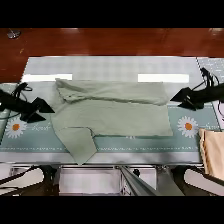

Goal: Fold the shirts.

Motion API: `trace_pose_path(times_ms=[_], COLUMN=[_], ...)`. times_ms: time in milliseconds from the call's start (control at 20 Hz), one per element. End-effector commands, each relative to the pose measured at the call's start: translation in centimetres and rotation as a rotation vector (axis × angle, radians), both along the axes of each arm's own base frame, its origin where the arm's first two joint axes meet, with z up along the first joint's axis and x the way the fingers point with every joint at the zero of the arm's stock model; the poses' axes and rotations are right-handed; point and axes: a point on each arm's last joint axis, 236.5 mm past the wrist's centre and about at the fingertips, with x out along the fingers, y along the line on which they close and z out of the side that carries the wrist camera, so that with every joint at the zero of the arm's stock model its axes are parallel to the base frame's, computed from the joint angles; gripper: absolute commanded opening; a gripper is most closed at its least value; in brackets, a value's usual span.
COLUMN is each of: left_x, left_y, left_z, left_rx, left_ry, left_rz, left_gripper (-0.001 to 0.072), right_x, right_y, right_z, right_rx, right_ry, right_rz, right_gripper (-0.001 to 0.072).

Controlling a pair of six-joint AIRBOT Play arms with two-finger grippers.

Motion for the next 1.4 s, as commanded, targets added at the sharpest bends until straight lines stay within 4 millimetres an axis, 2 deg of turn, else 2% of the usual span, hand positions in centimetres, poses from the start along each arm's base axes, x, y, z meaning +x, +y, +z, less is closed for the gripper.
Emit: trace_pose_path(times_ms=[0,150,250,450,500,600,650,800,900,950,1000,1100,1150,1250,1350], left_x=[-4.7,-6.0,-6.9,-7.1,-7.0,-6.5,-7.0,-8.3,-8.3,-8.3,-8.3,-8.1,-7.9,-7.0,-6.6], left_y=[-0.5,-2.4,-2.6,-3.1,-3.6,-5.9,-7.0,-8.2,-8.3,-8.3,-8.3,-8.6,-9.0,-10.0,-10.4], left_z=[-2.2,-2.8,-3.3,-4.2,-4.8,-5.1,-5.4,-6.6,-6.6,-6.6,-6.6,-6.4,-5.9,-4.7,-4.1], left_rx=[-0.043,-0.084,-0.081,-0.064,-0.061,-0.121,-0.144,-0.149,-0.152,-0.151,-0.151,-0.164,-0.186,-0.255,-0.28], left_ry=[0.054,0.054,0.088,0.089,0.082,0.037,0.031,0.033,0.023,0.023,0.023,-0.008,-0.035,-0.081,-0.108], left_rz=[0.148,0.16,0.167,0.15,0.153,0.158,0.14,0.111,0.104,0.104,0.103,0.073,0.057,0.058,0.057], left_gripper=[0.0701,0.0701,0.0701,0.0701,0.0701,0.0701,0.0701,0.0701,0.0701,0.07,0.0643,0.0012,0.0018,0.0018,0.0018], right_x=[-3.8,-5.4,-5.8,-5.8,-5.7,-5.4,-5.2,-4.0,-3.6,-4.4,-6.0,-10.0,-11.1,-13.6,-13.5], right_y=[2.2,4.2,4.5,4.8,4.9,4.9,4.8,3.3,0.5,-1.2,-3.0,-5.4,-6.0,-5.5,-3.2], right_z=[-1.6,-2.1,-2.2,-2.0,-1.8,-1.6,-1.6,-1.0,-0.3,-0.6,-1.4,-3.1,-3.8,-5.3,-6.2], right_rx=[0.07,0.14,0.148,0.164,0.173,0.182,0.182,0.146,0.098,0.042,-0.03,-0.125,-0.155,-0.198,-0.179], right_ry=[-0.076,-0.074,-0.064,-0.063,-0.067,-0.073,-0.078,-0.1,-0.102,-0.076,-0.012,0.136,0.192,0.287,0.293], right_rz=[-0.122,-0.119,-0.109,-0.108,-0.113,-0.124,-0.133,-0.176,-0.223,-0.216,-0.21,-0.185,-0.204,-0.148,-0.114], right_gripper=[0.0621,0.0621,0.0621,0.0621,0.0621,0.0621,0.0621,0.0621,0.0621,0.0621,0.062,0.0621,0.0621,0.0621,0.0621])
